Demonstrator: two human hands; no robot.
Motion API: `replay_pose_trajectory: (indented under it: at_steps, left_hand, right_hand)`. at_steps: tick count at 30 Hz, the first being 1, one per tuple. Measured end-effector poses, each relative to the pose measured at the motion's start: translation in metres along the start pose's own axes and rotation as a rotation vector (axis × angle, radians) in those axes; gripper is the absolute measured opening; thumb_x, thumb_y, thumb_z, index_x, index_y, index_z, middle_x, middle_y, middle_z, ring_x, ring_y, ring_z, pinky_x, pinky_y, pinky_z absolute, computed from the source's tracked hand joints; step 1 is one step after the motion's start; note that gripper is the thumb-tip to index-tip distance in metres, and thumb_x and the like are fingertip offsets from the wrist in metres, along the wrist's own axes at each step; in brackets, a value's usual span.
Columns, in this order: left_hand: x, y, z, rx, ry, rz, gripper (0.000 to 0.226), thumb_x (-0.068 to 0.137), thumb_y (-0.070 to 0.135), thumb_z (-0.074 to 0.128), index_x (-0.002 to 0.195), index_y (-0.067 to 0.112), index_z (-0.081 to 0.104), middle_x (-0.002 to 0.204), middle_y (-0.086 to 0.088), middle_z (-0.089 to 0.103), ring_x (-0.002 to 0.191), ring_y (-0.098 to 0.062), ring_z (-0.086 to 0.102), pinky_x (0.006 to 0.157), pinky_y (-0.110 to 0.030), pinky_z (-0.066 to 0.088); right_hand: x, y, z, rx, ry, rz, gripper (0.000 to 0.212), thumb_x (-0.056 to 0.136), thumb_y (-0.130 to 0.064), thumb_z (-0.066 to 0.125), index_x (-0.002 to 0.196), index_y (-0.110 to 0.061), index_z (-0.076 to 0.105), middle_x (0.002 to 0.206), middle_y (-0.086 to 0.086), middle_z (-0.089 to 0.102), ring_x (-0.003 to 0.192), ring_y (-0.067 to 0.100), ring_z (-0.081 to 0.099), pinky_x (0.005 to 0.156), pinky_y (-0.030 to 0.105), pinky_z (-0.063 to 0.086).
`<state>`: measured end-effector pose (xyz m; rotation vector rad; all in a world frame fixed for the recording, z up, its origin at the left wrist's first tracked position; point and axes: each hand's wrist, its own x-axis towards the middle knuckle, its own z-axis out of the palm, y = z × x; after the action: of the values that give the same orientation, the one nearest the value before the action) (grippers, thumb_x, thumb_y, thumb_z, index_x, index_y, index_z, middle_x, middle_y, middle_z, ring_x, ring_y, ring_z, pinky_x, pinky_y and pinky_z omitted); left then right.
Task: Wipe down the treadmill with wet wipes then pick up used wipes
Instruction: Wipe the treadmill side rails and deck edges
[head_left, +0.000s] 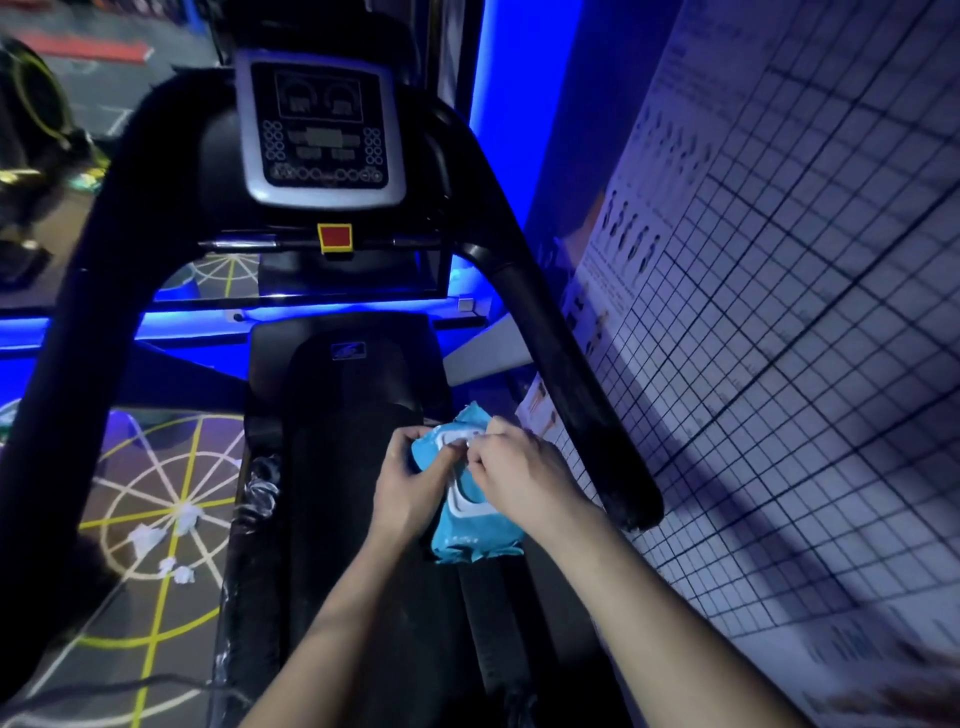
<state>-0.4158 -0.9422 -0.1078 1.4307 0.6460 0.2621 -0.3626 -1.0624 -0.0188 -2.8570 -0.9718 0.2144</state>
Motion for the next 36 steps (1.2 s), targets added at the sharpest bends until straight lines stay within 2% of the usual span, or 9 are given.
replay_pose_trajectory:
  at_steps: [4,8,10,12,17,23,28,33,36]
  left_hand:
    - [-0.001,0.014,0.004,0.013,-0.004,0.047,0.038,0.064,0.063,0.079,0.091,0.042,0.062,0.091,0.009,0.077,0.084,-0.016,0.073,0.088,-0.055,0.059]
    - [-0.003,0.019,-0.001,0.037,0.003,0.097,0.040,0.064,0.061,0.081,0.094,0.042,0.064,0.093,0.009,0.077,0.087,-0.017,0.073,0.089,-0.055,0.059]
    - [-0.003,0.019,-0.007,0.027,0.032,0.109,0.043,0.061,0.062,0.082,0.093,0.041,0.064,0.093,0.008,0.077,0.087,-0.017,0.072,0.091,-0.056,0.058]
    - [-0.005,0.017,-0.014,0.028,0.041,0.112,0.044,0.059,0.063,0.083,0.092,0.040,0.064,0.094,0.008,0.077,0.087,-0.016,0.072,0.091,-0.056,0.057]
    - [-0.010,0.013,-0.026,0.068,-0.010,0.115,0.043,0.064,0.060,0.081,0.099,0.039,0.066,0.095,0.009,0.077,0.090,-0.017,0.074,0.090,-0.054,0.059]
    - [-0.010,0.011,-0.039,0.041,-0.044,0.082,0.042,0.069,0.058,0.082,0.102,0.036,0.067,0.099,0.010,0.077,0.092,-0.014,0.075,0.090,-0.053,0.060]
    - [-0.005,0.009,-0.033,0.025,-0.044,0.074,0.042,0.072,0.057,0.083,0.102,0.034,0.065,0.097,0.006,0.078,0.091,-0.020,0.076,0.087,-0.054,0.061]
    - [-0.001,-0.003,-0.035,0.103,-0.036,0.094,0.029,0.080,0.045,0.083,0.098,0.036,0.063,0.092,0.016,0.075,0.081,0.000,0.070,0.077,-0.032,0.057]
    - [0.000,-0.016,-0.038,0.073,-0.069,0.035,0.038,0.071,0.055,0.085,0.099,0.039,0.064,0.094,0.013,0.076,0.087,-0.009,0.074,0.085,-0.045,0.061]
  right_hand:
    - [-0.003,-0.004,-0.006,-0.082,0.103,0.032,0.027,0.102,-0.017,0.044,0.120,-0.013,0.063,0.124,0.007,0.057,0.103,0.036,0.064,0.075,0.035,0.029]
    - [-0.008,-0.002,-0.009,-0.011,0.120,0.028,0.022,0.098,-0.022,0.050,0.111,-0.013,0.063,0.116,0.006,0.056,0.098,0.033,0.064,0.073,0.034,0.031]
    - [-0.013,0.003,-0.010,0.259,0.118,0.034,0.006,0.090,-0.022,0.062,0.087,-0.018,0.065,0.096,-0.003,0.057,0.082,0.012,0.060,0.067,0.026,0.035]
    - [-0.017,0.006,-0.007,0.582,0.051,0.069,0.022,0.083,-0.011,0.070,0.069,-0.021,0.056,0.075,-0.009,0.053,0.064,-0.003,0.050,0.059,0.014,0.035]
    - [-0.025,0.007,0.003,1.134,-0.152,0.214,0.016,0.097,-0.013,0.061,0.082,-0.007,0.063,0.062,-0.002,0.051,0.052,0.006,0.045,0.048,0.019,0.037]
    - [-0.030,0.011,0.001,1.722,-0.227,0.272,0.018,0.100,-0.001,0.040,0.085,-0.008,0.049,0.068,0.000,0.039,0.058,0.011,0.043,0.045,0.022,0.030]
    - [-0.034,0.014,-0.001,1.859,-0.199,0.321,0.010,0.096,-0.008,0.037,0.092,-0.015,0.042,0.071,-0.003,0.033,0.062,0.009,0.041,0.050,0.021,0.032]
    - [-0.045,0.030,-0.030,2.026,0.056,0.299,0.003,0.087,-0.016,0.037,0.085,-0.019,0.038,0.070,-0.005,0.033,0.061,0.008,0.043,0.050,0.020,0.036]
    - [-0.044,0.043,-0.034,1.865,0.146,0.318,0.011,0.092,-0.019,0.037,0.090,-0.014,0.046,0.078,0.000,0.050,0.075,0.015,0.053,0.065,0.027,0.044]
